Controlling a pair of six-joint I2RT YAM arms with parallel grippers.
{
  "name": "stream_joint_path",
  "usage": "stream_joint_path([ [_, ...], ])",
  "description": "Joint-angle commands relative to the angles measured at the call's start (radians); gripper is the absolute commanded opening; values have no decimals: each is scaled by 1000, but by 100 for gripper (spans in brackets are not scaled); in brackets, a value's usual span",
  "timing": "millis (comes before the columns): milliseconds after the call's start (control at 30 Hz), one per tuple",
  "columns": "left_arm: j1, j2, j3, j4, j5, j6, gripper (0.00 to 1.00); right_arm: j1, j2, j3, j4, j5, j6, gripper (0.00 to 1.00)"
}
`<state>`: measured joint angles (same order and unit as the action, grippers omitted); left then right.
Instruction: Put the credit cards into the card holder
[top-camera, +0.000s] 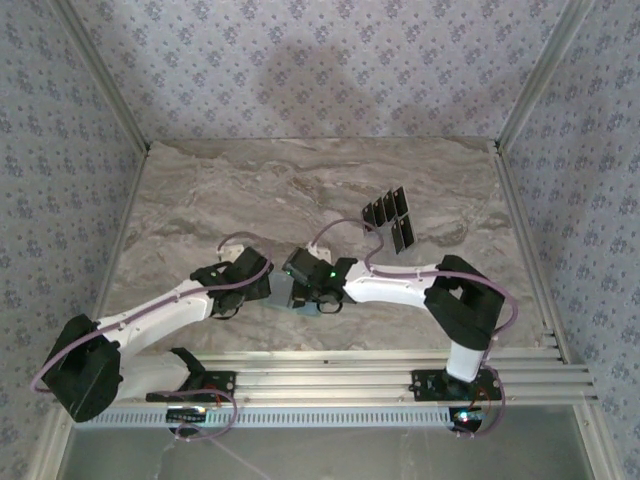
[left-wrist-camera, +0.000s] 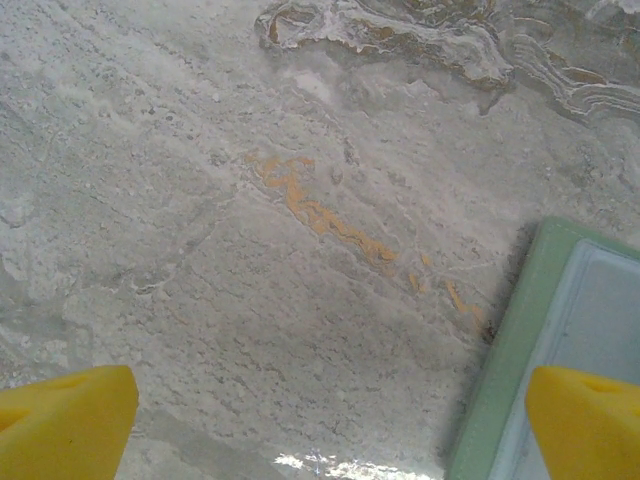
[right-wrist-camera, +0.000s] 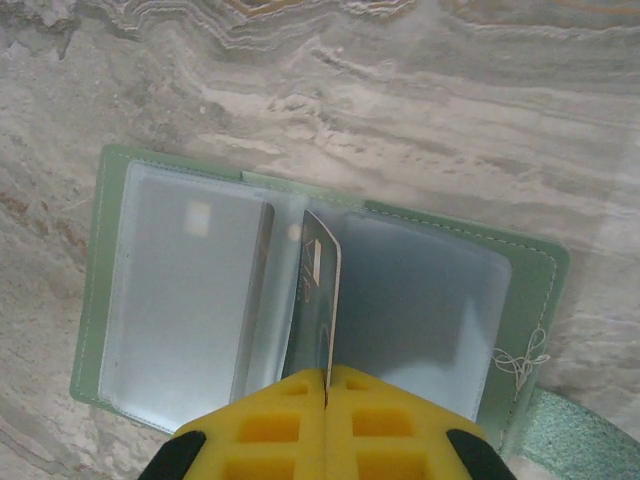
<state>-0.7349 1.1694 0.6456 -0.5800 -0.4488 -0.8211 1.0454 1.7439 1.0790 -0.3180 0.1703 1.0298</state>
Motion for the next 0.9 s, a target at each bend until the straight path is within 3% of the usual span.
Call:
stream_joint_path([
  [0,5,-23,-3,-8,20,0,100,-29,-25,-39,-89,24,-50,0],
  [400,-9,24,9,135,162,110,100,-138,-40,-55,-41,-98,-262,0],
  [867,-14,206,79,235,234,226,100,-161,-28,-83,-4,-141,-278,0],
])
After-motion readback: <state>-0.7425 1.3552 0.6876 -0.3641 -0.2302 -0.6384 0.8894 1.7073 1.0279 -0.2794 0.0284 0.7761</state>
